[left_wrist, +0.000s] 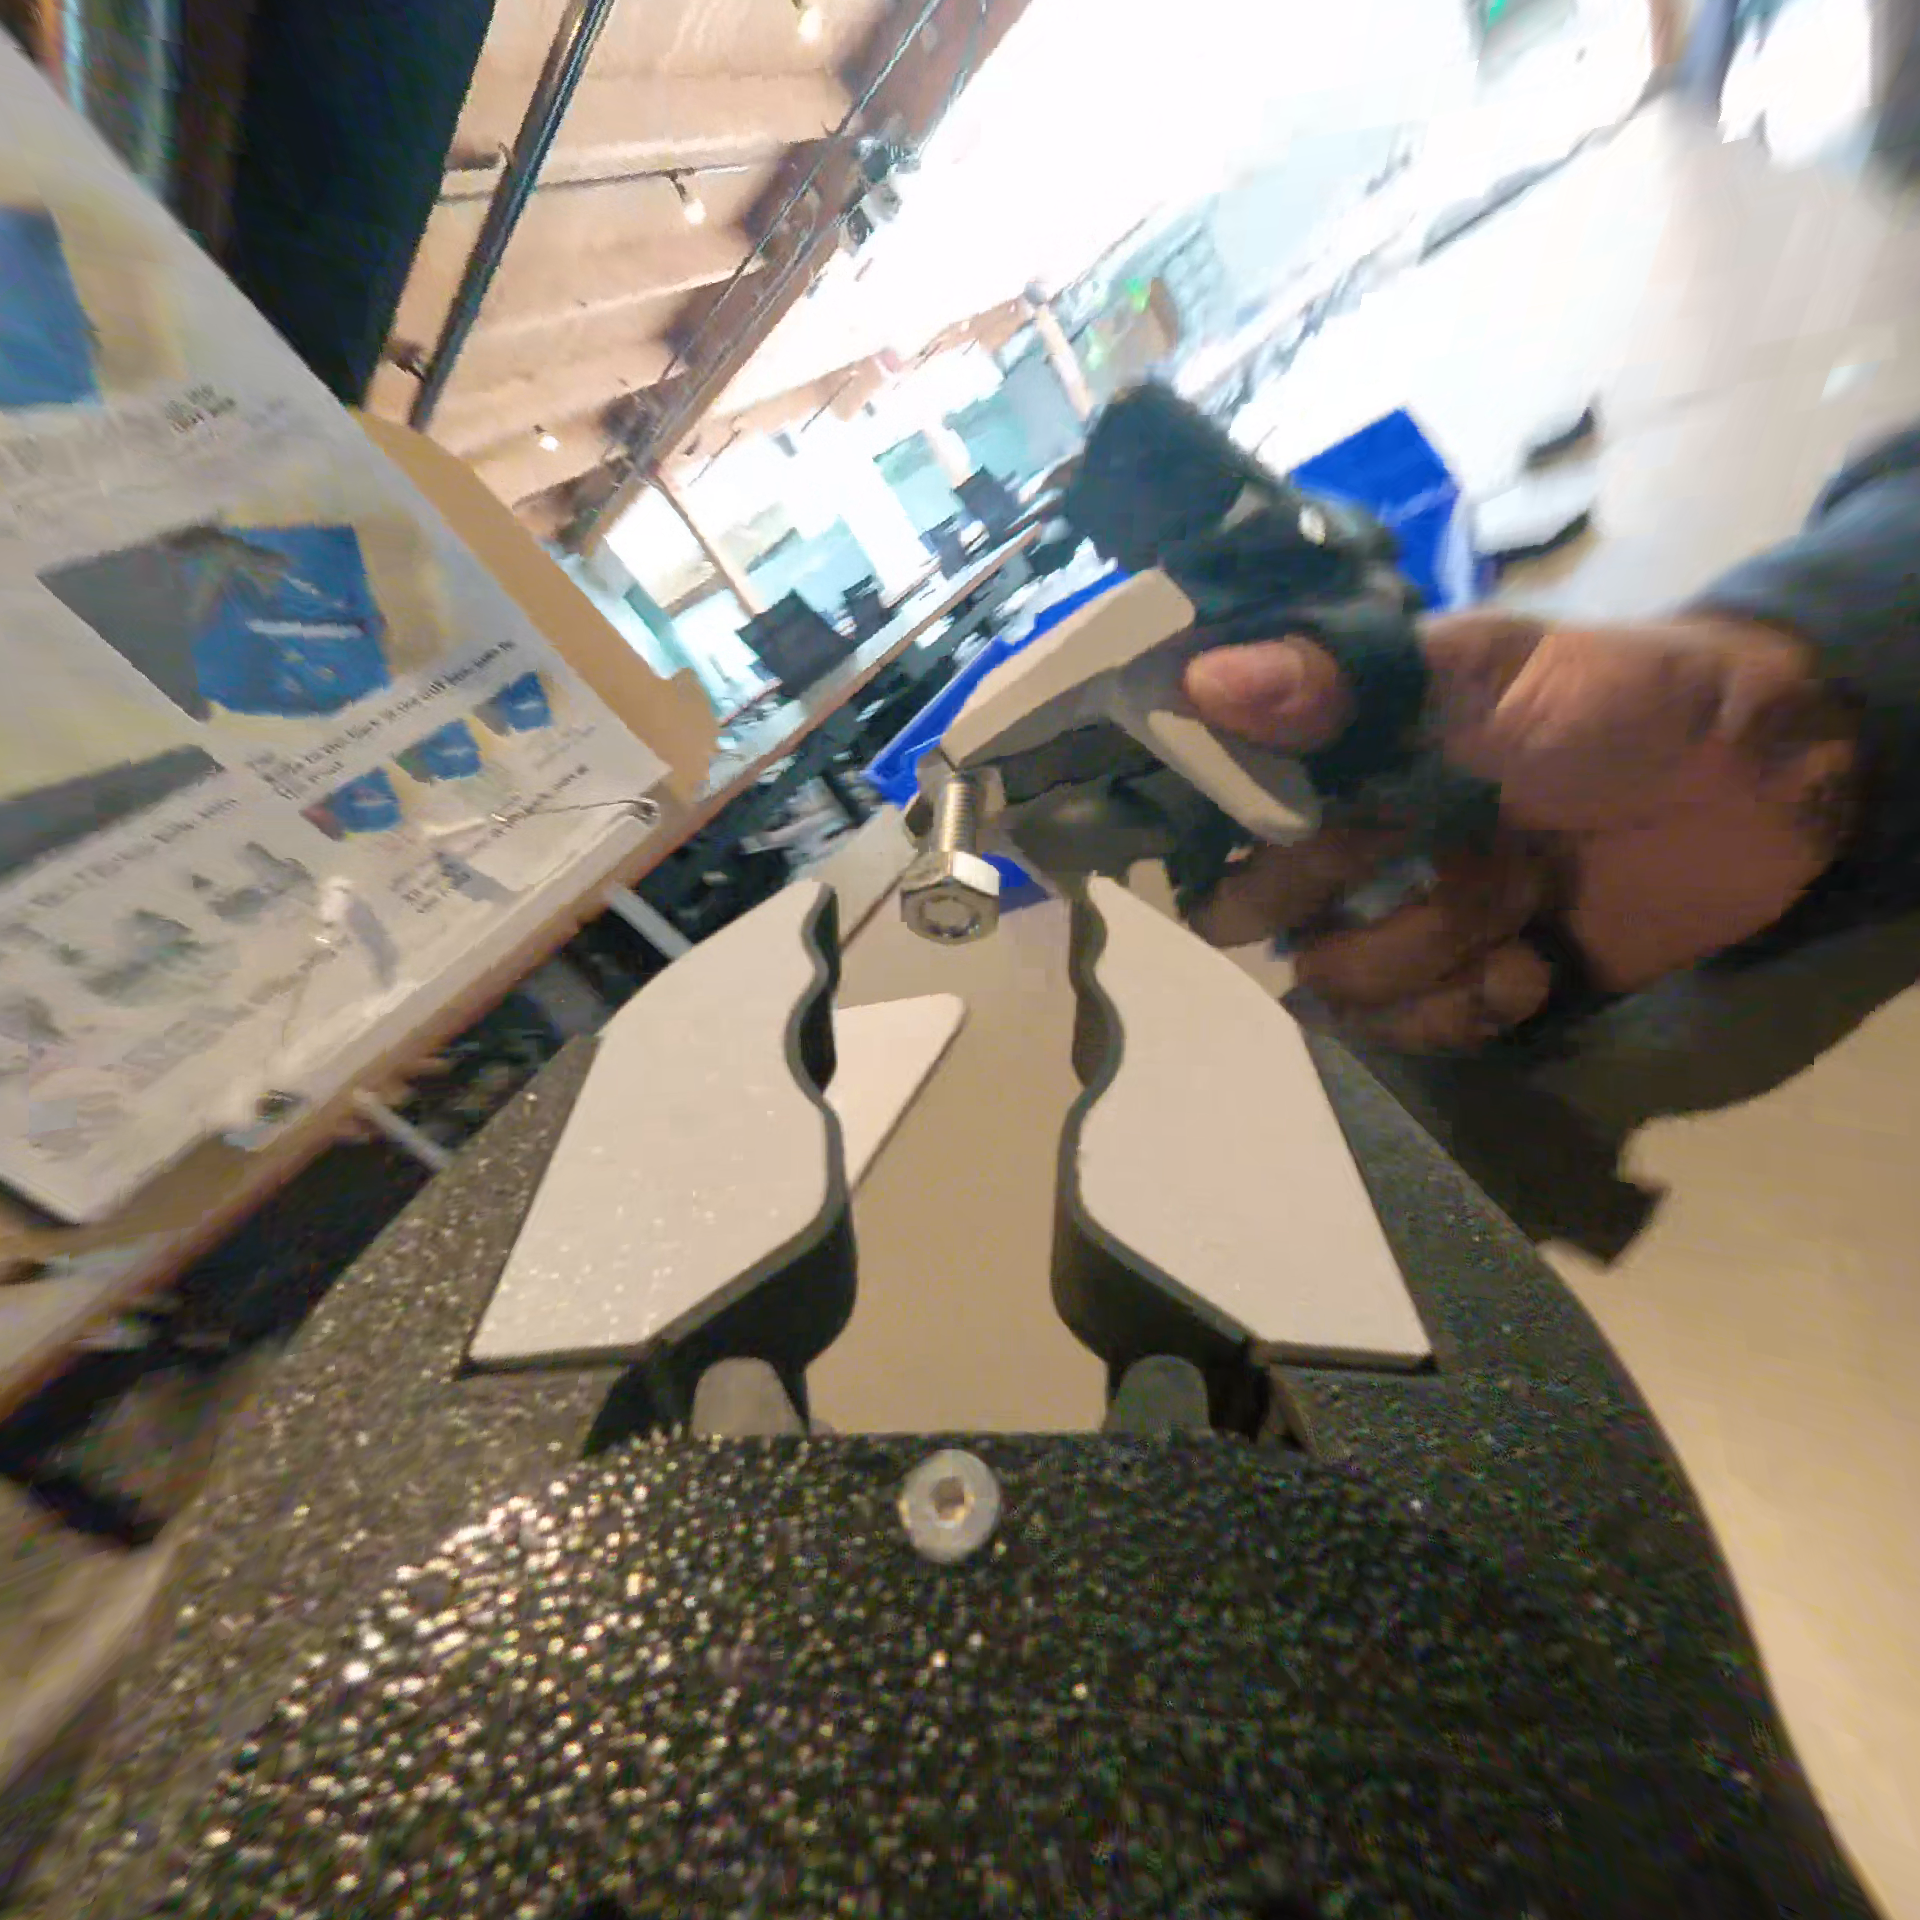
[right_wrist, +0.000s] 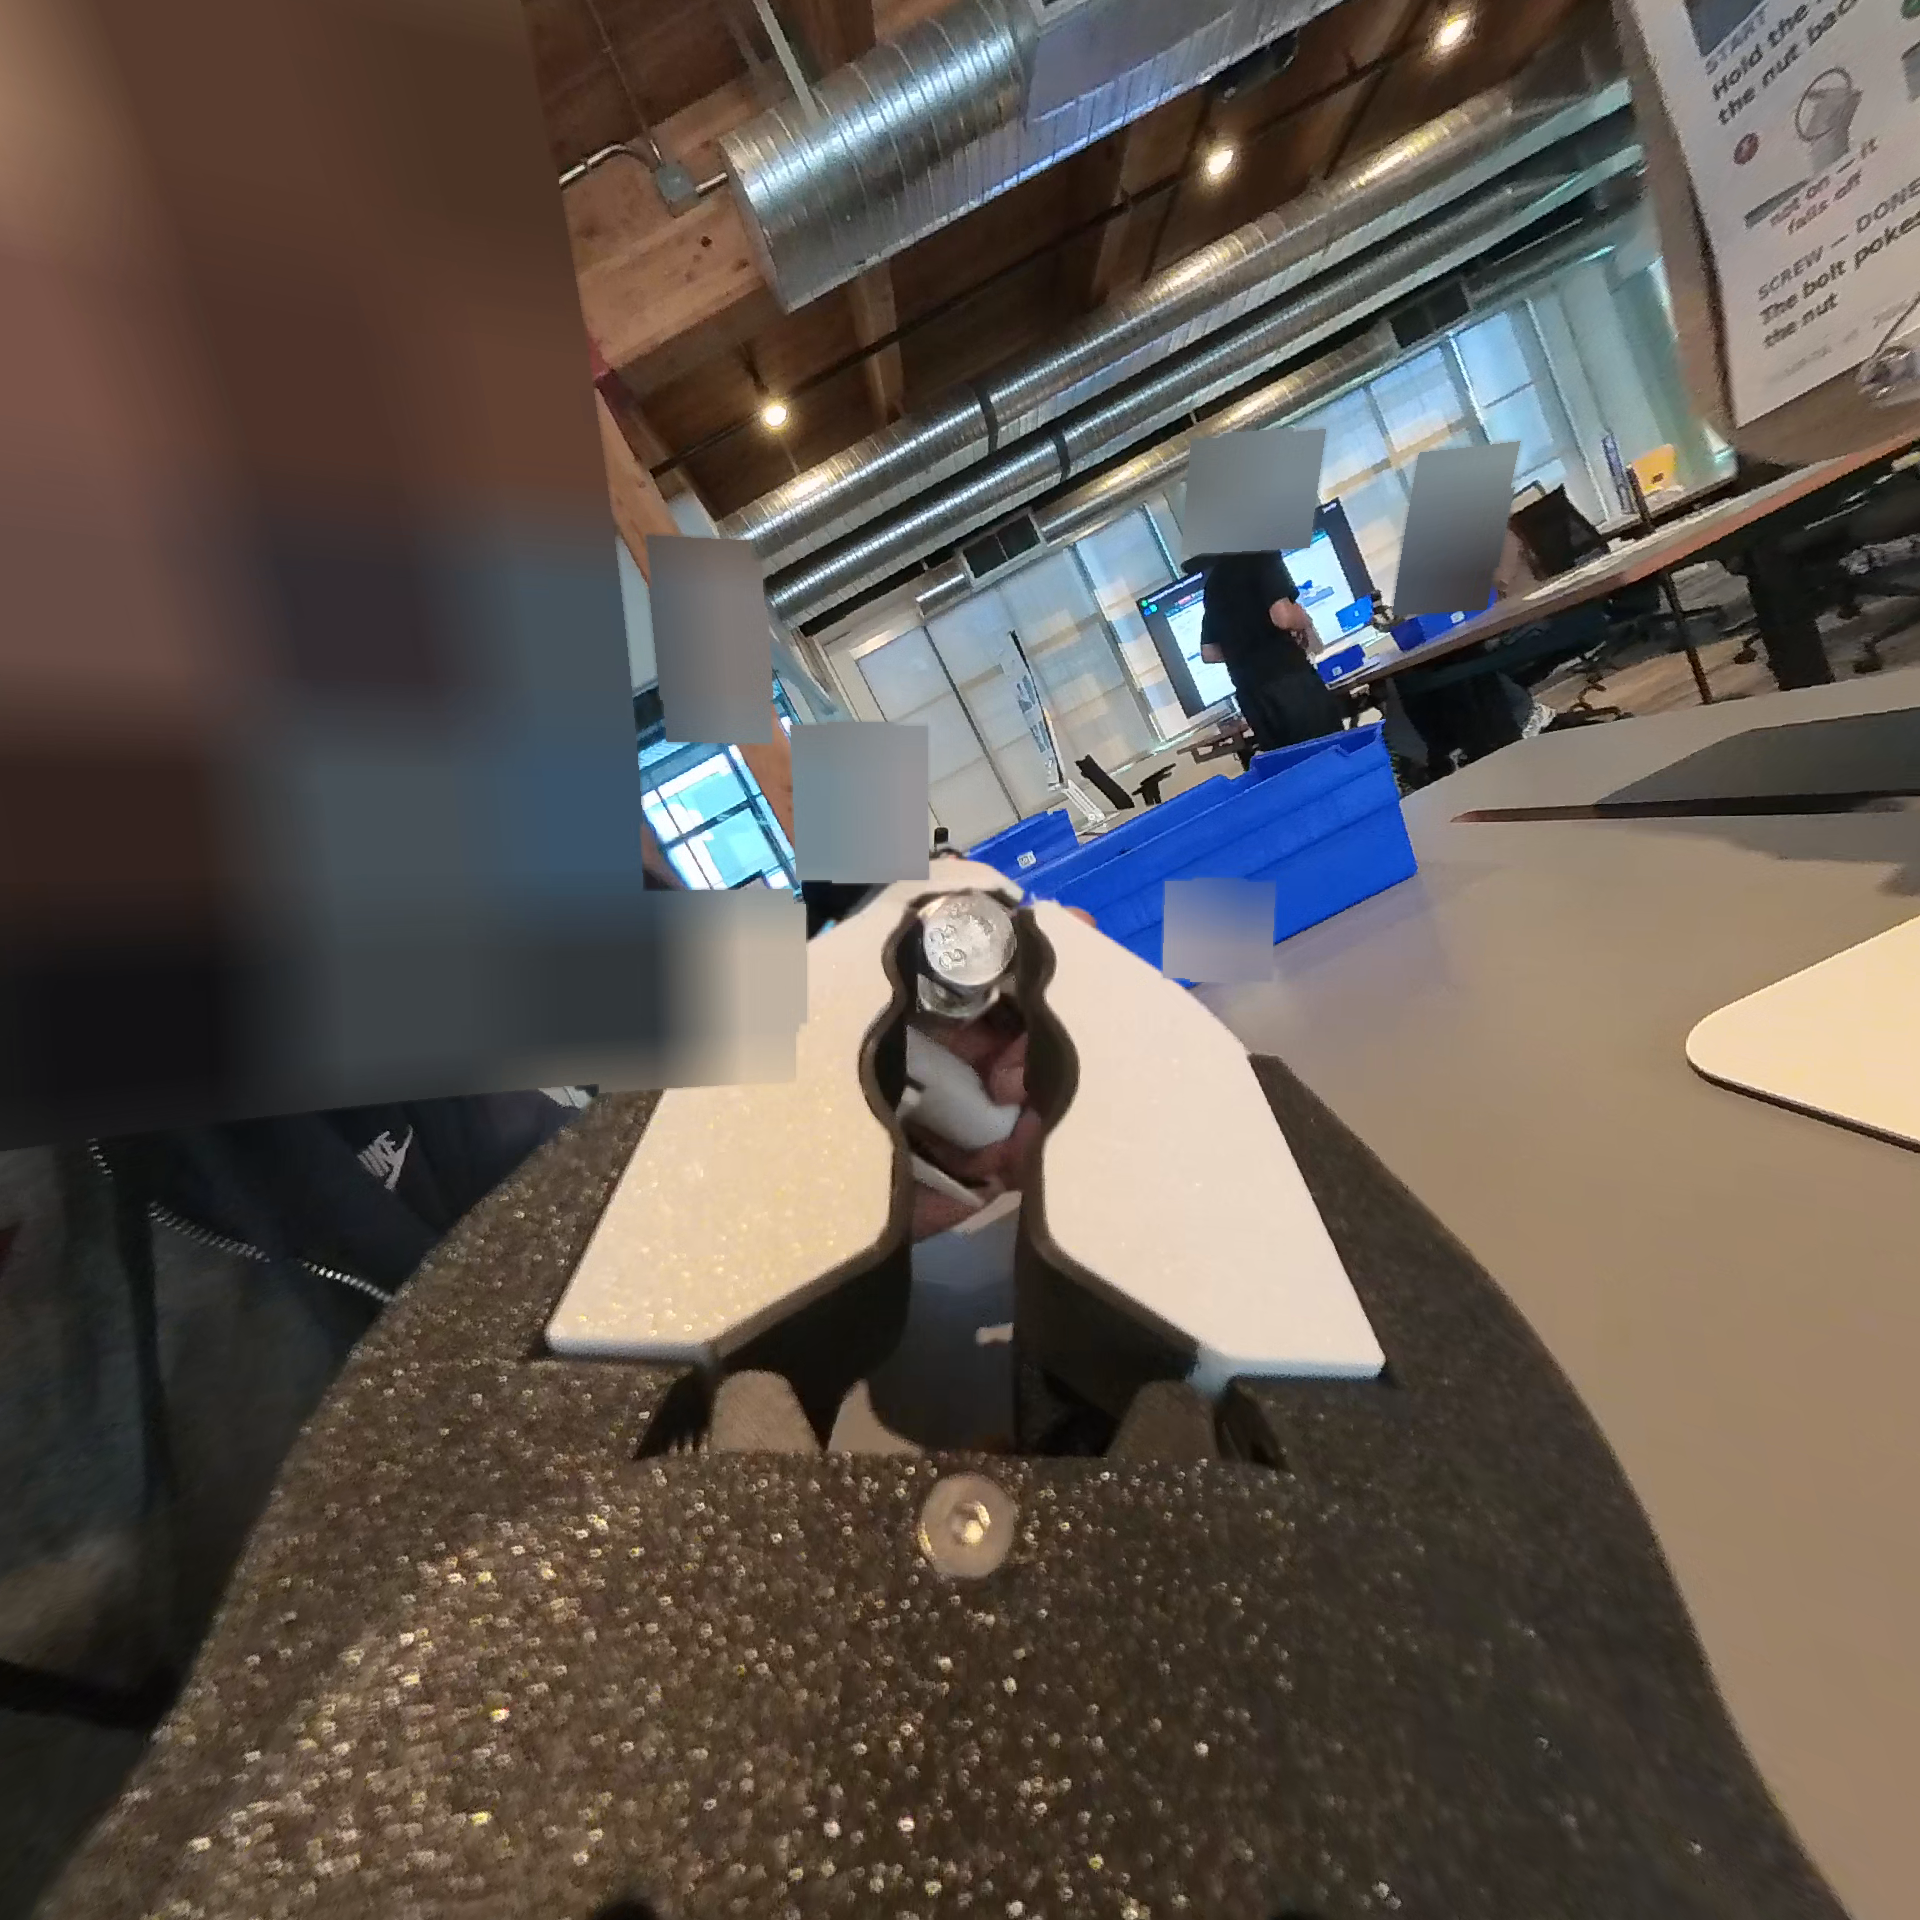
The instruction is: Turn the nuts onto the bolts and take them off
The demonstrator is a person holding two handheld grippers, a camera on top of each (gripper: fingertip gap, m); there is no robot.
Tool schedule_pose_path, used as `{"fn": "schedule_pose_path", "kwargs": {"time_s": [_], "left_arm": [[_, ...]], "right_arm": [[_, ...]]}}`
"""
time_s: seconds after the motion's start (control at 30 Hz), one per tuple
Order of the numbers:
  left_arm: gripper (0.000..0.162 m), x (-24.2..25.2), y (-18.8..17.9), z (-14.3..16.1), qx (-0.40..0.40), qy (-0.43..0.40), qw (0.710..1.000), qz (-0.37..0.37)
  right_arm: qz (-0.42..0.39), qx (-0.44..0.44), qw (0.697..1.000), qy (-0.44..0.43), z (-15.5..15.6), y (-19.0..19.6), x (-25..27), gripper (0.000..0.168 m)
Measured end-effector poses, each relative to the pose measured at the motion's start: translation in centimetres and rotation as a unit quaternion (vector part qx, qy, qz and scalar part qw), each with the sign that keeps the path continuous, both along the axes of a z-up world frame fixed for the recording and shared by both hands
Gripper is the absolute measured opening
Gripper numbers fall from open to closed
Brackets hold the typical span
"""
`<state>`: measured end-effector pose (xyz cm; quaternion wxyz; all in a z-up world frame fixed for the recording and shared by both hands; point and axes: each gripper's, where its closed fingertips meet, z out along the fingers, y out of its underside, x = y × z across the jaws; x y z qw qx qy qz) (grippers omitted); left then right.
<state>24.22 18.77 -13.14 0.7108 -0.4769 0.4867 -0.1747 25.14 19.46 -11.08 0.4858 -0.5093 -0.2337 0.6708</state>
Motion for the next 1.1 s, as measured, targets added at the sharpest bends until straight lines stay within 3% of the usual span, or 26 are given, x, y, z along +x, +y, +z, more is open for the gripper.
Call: {"fn": "schedule_pose_path", "kwargs": {"time_s": [0.03, 0.13, 0.23, 0.3, 0.37, 0.43, 0.53, 0.63, 0.73, 0.77, 0.83, 0.93, 1.1], "left_arm": [[0.045, -0.1, 0.0, 0.2, -0.043, -0.033, 0.998, -0.022], [0.047, -0.2, -0.2, 0.9, -0.177, -0.114, 0.973, -0.095], [0.045, -0.2, 0.0, 1.0, -0.310, -0.177, 0.922, -0.151], [0.043, 0.0, -0.1, 0.6, -0.362, -0.188, 0.896, -0.175], [0.029, 0.3, -0.6, 0.1, -0.361, -0.168, 0.898, -0.186], [0.017, 0.3, -0.5, -0.1, -0.322, -0.140, 0.922, -0.161], [0.017, 0.2, -0.3, -0.3, -0.232, -0.091, 0.962, -0.111], [0.017, 0.0, 0.1, -0.5, -0.071, -0.001, 0.997, -0.025], [0.017, -0.4, 0.4, -0.3, 0.102, 0.083, 0.990, 0.052], [0.017, -0.4, 0.5, -0.3, 0.123, 0.093, 0.986, 0.063], [0.024, -0.1, 0.3, -0.8, 0.066, 0.071, 0.995, 0.034], [0.041, 0.2, 0.1, -0.9, -0.092, -0.008, 0.995, -0.042], [0.045, 0.1, 0.0, 0.3, -0.286, -0.132, 0.940, -0.129]], "right_arm": [[-0.002, -0.001, 1.000, 0.002, 0.1, 0.1, 0.2, 0.016], [-0.007, 0.001, 1.000, 0.005, 0.2, 0.2, 0.4, 0.017], [-0.007, 0.005, 1.000, 0.003, 0.2, 0.2, 0.4, 0.016], [-0.006, 0.005, 1.000, 0.003, 0.2, 0.1, 0.3, 0.016], [-0.005, 0.004, 1.000, 0.003, 0.2, 0.1, 0.3, 0.016], [-0.002, 0.005, 1.000, 0.004, 0.2, 0.0, 0.2, 0.016], [-0.002, 0.005, 1.000, 0.004, 0.2, -0.1, 0.1, 0.016], [-0.001, 0.000, 1.000, 0.005, 0.0, 0.0, 0.1, 0.016], [0.002, -0.003, 1.000, 0.006, -0.1, 0.0, 0.0, 0.016], [0.001, -0.004, 1.000, 0.007, -0.1, 0.0, 0.0, 0.017], [0.000, -0.007, 1.000, 0.012, 0.0, 0.1, 0.2, 0.016], [-0.004, -0.008, 1.000, 0.016, 0.1, 0.3, 0.5, 0.016], [-0.004, -0.005, 1.000, 0.011, 0.1, 0.2, 0.4, 0.017]]}}
